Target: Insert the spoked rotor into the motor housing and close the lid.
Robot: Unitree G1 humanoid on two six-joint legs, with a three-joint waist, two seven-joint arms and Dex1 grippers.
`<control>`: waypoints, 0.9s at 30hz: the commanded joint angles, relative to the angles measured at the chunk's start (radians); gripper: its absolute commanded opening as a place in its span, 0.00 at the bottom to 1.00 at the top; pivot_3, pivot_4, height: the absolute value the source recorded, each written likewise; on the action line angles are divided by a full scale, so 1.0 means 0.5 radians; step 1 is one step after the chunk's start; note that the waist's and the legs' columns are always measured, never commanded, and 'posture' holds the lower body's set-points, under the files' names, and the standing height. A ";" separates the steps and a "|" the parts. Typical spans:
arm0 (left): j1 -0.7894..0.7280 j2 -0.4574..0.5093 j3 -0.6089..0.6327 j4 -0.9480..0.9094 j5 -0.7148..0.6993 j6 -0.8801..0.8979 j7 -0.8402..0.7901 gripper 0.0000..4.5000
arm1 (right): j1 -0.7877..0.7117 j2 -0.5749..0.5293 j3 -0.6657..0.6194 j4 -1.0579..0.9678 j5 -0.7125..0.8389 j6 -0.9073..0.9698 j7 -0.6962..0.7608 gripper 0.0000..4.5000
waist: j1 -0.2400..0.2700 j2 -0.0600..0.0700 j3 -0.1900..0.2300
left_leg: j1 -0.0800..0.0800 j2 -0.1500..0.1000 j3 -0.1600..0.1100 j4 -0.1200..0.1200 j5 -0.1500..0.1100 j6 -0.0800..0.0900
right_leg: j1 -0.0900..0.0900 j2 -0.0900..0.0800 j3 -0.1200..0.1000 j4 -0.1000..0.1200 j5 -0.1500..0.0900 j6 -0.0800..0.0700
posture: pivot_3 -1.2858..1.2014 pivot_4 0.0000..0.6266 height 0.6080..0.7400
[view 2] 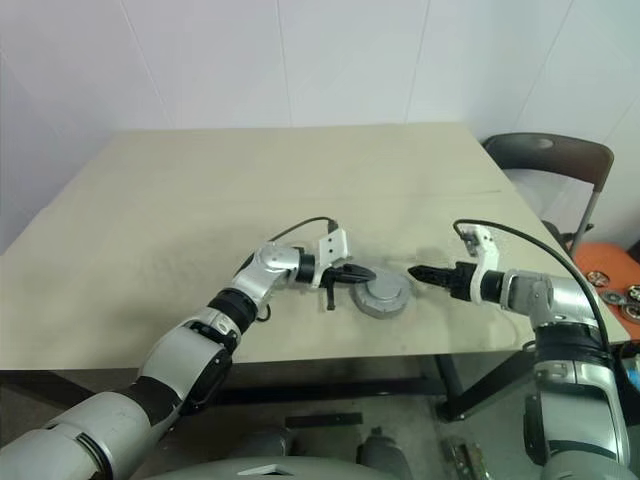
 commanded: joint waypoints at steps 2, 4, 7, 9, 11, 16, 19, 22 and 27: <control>0.092 0.000 -0.119 0.101 0.121 0.076 -0.064 0.00 | -0.006 -0.053 -0.013 -0.052 0.048 0.218 -0.023 0.99 | 0.001 -0.001 0.000 | 0.001 0.000 0.001 0.000 0.000 0.000 | -0.001 0.000 -0.001 -0.001 0.000 0.000 | 0.52 0.00 1.00; 0.095 0.003 -0.123 0.097 0.125 0.074 -0.070 0.00 | 0.004 -0.062 0.000 -0.058 0.060 0.272 -0.014 0.99 | 0.000 -0.001 0.000 | 0.001 -0.001 0.001 0.000 0.000 0.000 | 0.000 0.000 -0.002 -0.001 0.000 0.000 | 0.52 0.00 1.00; 0.093 0.013 -0.128 0.097 0.131 0.070 -0.077 0.00 | 0.021 -0.077 0.020 -0.126 0.113 0.375 0.037 0.99 | -0.001 -0.001 0.000 | 0.002 -0.001 0.001 0.000 0.000 0.000 | 0.000 0.001 -0.002 -0.001 0.000 0.001 | 0.52 0.00 1.00; 0.087 0.023 -0.134 0.102 0.140 0.067 -0.078 0.00 | 0.032 -0.087 0.037 -0.185 0.160 0.451 0.070 0.99 | -0.003 -0.001 0.000 | 0.002 -0.001 0.001 0.000 0.000 0.000 | 0.000 0.001 -0.002 -0.001 0.000 0.001 | 0.52 0.00 1.00; 0.082 0.034 -0.138 0.103 0.145 0.065 -0.080 0.00 | 0.047 -0.087 0.038 -0.240 0.211 0.525 0.097 0.99 | -0.006 -0.001 0.000 | 0.002 -0.001 0.001 0.000 0.000 0.000 | 0.001 0.002 -0.002 0.000 0.000 0.001 | 0.52 0.00 1.00; 0.053 0.084 -0.155 0.105 0.165 0.053 -0.086 0.00 | 0.132 -0.101 0.108 -0.431 0.337 0.692 0.179 0.99 | -0.010 -0.001 0.000 | 0.002 0.001 0.002 0.000 0.000 0.000 | 0.002 0.003 -0.002 0.001 -0.002 0.003 | 0.52 0.00 1.00; 0.033 0.108 -0.152 0.101 0.162 0.046 -0.087 0.00 | 0.172 -0.097 0.167 -0.538 0.385 0.785 0.175 0.99 | -0.016 -0.001 0.000 | 0.003 0.001 0.001 0.000 0.000 0.000 | 0.002 0.003 -0.001 0.002 -0.005 0.009 | 0.52 0.00 1.00; 0.021 0.119 -0.152 0.098 0.168 0.037 -0.090 0.00 | 0.163 0.009 0.159 -0.634 0.432 0.894 0.092 0.99 | -0.041 -0.002 0.000 | 0.003 0.002 0.001 0.001 0.000 0.000 | 0.001 0.003 -0.001 0.003 -0.005 0.009 | 0.52 0.00 1.00; 0.013 0.121 -0.151 0.090 0.174 0.030 -0.083 0.00 | -0.031 0.493 -0.277 -0.461 0.401 0.921 -0.290 0.99 | -0.070 -0.008 0.002 | 0.006 0.003 0.001 0.004 0.000 0.000 | 0.004 0.004 0.003 0.011 -0.005 0.010 | 0.52 0.00 1.00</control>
